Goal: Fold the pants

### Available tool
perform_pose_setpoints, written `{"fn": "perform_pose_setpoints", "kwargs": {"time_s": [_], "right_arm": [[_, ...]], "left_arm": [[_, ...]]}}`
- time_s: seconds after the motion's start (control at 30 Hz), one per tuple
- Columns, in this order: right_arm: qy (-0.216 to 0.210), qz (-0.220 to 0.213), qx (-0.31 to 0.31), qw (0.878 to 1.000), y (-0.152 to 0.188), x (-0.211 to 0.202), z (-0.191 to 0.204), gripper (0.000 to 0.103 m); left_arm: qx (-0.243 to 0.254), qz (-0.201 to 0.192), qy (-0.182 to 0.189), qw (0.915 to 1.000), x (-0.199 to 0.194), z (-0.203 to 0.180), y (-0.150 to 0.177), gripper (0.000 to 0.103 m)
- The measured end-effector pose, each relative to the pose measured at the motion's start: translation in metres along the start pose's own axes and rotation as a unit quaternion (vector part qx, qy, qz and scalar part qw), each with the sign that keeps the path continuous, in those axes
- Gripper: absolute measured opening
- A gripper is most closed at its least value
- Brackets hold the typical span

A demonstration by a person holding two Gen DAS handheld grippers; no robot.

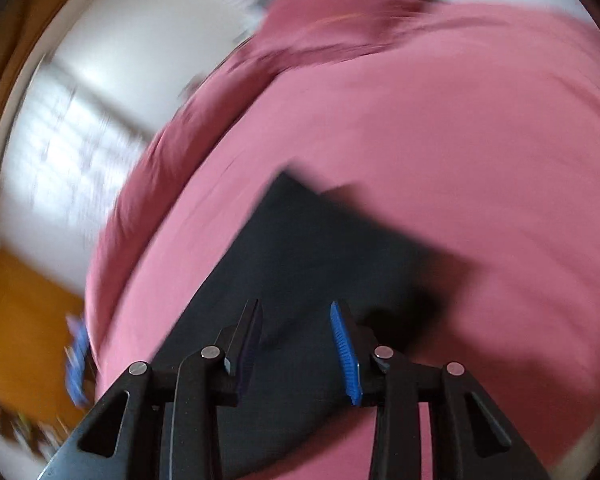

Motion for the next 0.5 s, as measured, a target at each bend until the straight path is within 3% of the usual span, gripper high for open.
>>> {"fn": "perform_pose_setpoints", "kwargs": {"time_s": [0.1, 0.23, 0.33, 0.4, 0.5], "right_arm": [[0.019, 0.055, -0.107, 0.993, 0.016, 0.044, 0.059, 0.037], [0.063, 0.101, -0.248, 0.961, 0.041, 0.103, 0.116, 0.037], [0.118, 0.114, -0.309, 0.937, 0.052, 0.136, 0.124, 0.037], [0.130, 0.102, -0.306, 0.938, 0.044, 0.141, 0.124, 0.037], [0.131, 0.093, -0.255, 0.954, 0.033, 0.139, 0.115, 0.037]], "left_arm": [[-0.016, -0.006, -0.005, 0.9998, 0.007, 0.011, -0.016, 0.070], [0.000, 0.001, -0.042, 0.9991, 0.022, 0.031, -0.036, 0.070], [0.002, -0.007, -0.070, 0.9975, 0.029, 0.058, -0.052, 0.068], [0.001, -0.007, -0.091, 0.9959, 0.034, 0.077, -0.064, 0.063], [0.014, 0.004, -0.095, 0.9954, 0.041, 0.091, -0.081, 0.048]]}}
Point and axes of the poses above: each gripper's, at about its wrist camera, not at the fingertips, and x roughly the way its jaws point, z to its left, y to its underside, the point moved 3 cm from there along x, roughly the way its jaws point, and after that the axes turned 5 degrees about -z, right-handed, at the moved point
